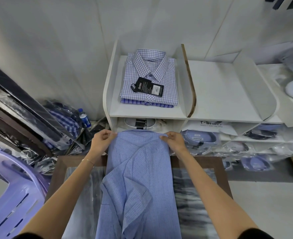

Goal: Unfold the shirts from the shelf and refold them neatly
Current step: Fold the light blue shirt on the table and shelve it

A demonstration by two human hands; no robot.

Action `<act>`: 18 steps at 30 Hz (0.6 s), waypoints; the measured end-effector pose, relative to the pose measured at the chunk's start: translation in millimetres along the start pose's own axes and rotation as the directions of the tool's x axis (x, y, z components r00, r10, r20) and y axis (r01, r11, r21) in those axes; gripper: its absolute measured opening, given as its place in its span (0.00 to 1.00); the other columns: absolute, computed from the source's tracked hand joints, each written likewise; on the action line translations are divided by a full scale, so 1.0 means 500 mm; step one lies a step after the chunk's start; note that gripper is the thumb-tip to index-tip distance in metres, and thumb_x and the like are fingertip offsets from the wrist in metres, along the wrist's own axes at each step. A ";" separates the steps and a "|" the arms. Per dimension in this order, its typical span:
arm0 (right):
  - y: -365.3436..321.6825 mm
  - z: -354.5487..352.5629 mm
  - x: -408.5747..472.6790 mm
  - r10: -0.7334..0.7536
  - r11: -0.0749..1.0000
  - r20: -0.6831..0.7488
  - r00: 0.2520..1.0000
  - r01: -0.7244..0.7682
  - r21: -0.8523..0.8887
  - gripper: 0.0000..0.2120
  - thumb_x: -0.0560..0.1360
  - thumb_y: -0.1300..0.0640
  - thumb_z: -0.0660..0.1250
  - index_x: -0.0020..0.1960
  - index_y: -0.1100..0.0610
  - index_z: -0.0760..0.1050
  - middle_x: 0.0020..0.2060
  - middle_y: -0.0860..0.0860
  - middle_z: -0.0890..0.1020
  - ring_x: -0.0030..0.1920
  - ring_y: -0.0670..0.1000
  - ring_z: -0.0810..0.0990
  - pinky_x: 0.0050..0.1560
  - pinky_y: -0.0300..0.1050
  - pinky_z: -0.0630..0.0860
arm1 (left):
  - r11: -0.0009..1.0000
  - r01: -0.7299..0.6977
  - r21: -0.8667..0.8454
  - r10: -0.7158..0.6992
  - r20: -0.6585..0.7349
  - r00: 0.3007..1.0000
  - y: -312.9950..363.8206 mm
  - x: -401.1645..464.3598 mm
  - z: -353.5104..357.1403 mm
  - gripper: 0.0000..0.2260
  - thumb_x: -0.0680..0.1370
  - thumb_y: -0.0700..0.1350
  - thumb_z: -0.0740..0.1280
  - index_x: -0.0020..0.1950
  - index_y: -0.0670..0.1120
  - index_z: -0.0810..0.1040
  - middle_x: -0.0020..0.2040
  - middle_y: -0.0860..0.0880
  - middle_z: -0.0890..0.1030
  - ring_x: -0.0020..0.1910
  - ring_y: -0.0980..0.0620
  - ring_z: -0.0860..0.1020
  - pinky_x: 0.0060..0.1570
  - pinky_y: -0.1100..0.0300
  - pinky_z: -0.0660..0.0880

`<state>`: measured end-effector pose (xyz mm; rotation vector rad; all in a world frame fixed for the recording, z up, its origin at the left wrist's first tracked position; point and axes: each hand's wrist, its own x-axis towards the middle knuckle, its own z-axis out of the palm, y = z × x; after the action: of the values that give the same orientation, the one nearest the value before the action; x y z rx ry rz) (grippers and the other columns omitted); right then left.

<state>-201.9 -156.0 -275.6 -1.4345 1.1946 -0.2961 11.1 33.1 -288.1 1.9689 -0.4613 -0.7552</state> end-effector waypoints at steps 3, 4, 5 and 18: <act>-0.006 -0.005 0.015 -0.042 0.999 -0.013 0.999 0.041 -0.035 0.12 0.72 0.61 0.73 0.34 0.57 0.73 0.34 0.53 0.80 0.38 0.50 0.79 0.38 0.41 0.75 | 0.999 -0.007 -0.040 0.006 -0.031 0.999 0.010 0.010 0.003 0.12 0.75 0.48 0.71 0.46 0.38 0.80 0.40 0.45 0.83 0.43 0.49 0.80 0.48 0.54 0.76; -0.006 -0.003 0.019 -0.042 0.999 -0.017 0.999 0.041 -0.025 0.12 0.72 0.61 0.73 0.33 0.57 0.73 0.33 0.52 0.81 0.38 0.51 0.80 0.40 0.43 0.77 | 0.996 0.021 -0.088 -0.024 -0.037 0.999 0.008 0.012 0.004 0.12 0.75 0.47 0.71 0.45 0.38 0.80 0.41 0.44 0.83 0.44 0.48 0.80 0.50 0.52 0.76; -0.006 -0.001 0.021 -0.031 0.999 -0.023 0.999 0.030 -0.022 0.11 0.72 0.61 0.73 0.33 0.57 0.74 0.34 0.53 0.81 0.39 0.53 0.81 0.43 0.46 0.78 | 0.990 0.051 -0.129 -0.056 -0.037 0.998 0.004 0.012 0.006 0.11 0.75 0.47 0.71 0.45 0.38 0.80 0.41 0.44 0.83 0.45 0.47 0.80 0.52 0.51 0.76; -0.031 0.024 -0.123 -0.365 0.897 0.136 0.921 0.387 -0.212 0.08 0.74 0.55 0.71 0.38 0.55 0.76 0.33 0.49 0.79 0.34 0.42 0.77 0.39 0.42 0.77 | 0.951 -0.269 0.151 0.276 -0.028 0.961 0.062 -0.128 0.005 0.11 0.78 0.48 0.68 0.39 0.43 0.78 0.28 0.50 0.79 0.25 0.56 0.76 0.32 0.66 0.75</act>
<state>-212.5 -104.5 -238.4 -1.8717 0.8894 -0.3577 -38.2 54.3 -241.6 1.9985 -0.7600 -0.5085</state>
